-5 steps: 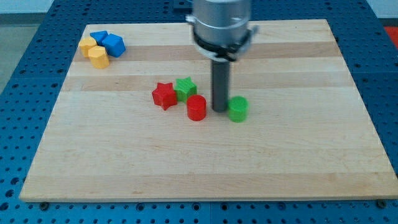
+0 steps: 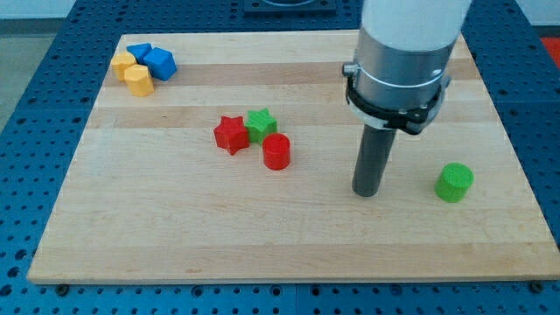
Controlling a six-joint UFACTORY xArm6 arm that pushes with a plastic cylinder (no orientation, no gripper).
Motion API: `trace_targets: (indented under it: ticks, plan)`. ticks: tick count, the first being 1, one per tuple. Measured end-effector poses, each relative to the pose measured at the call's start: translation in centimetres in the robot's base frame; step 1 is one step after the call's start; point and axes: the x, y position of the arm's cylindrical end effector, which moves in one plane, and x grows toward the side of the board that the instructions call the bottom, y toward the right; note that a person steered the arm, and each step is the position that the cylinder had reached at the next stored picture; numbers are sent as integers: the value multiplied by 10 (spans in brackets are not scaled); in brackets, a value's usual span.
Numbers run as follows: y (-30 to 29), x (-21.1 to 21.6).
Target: Move the green star close to the green circle
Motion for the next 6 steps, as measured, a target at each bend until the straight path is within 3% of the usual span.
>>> trace_targets:
  ticks: [3, 5, 6]
  plan:
    - [-98, -46]
    - [-28, -129]
    - [-85, -144]
